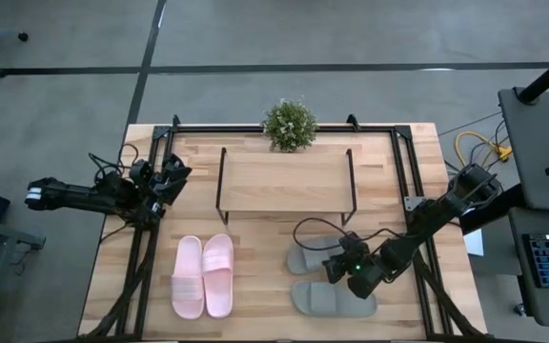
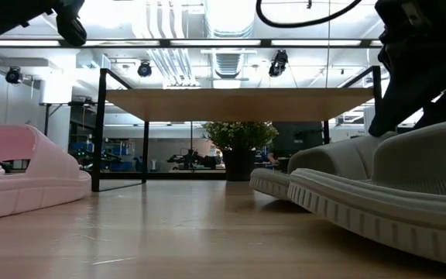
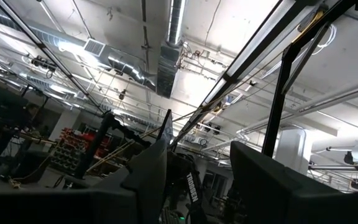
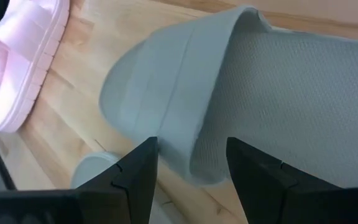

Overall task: Pick and place slides into the shelf
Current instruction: Put the right gray slipper on the shelf

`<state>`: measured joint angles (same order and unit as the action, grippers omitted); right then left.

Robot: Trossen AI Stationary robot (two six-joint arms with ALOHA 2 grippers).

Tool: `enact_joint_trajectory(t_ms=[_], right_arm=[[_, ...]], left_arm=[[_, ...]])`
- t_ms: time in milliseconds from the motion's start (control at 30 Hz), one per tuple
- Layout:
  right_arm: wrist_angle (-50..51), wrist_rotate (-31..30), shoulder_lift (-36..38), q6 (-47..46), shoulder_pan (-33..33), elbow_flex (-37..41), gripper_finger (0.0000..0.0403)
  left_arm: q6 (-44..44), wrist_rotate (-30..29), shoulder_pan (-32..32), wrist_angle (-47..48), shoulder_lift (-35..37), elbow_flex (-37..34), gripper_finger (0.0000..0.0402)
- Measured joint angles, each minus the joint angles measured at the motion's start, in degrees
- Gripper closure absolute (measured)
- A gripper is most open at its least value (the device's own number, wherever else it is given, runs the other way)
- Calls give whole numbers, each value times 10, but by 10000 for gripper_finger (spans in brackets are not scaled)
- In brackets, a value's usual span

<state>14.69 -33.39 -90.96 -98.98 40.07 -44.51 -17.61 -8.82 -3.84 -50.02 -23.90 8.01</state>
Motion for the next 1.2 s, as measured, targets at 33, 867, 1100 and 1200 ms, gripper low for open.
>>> enact_joint_trajectory(t_ms=[33, 867, 1100, 1200], right_arm=[[-3, 0, 1, 0, 0, 0, 220], [-37, -15, -33, -15, -1, -5, 390], [-28, -4, -33, 37, -1, -57, 393], [-9, -4, -31, 72, -1, -94, 393]], left_arm=[[0, 0, 0, 0, 0, 0, 237], [0, 0, 0, 0, -1, -3, 237], [0, 0, 0, 0, 0, -7, 237], [0, 0, 0, 0, -1, -9, 237]])
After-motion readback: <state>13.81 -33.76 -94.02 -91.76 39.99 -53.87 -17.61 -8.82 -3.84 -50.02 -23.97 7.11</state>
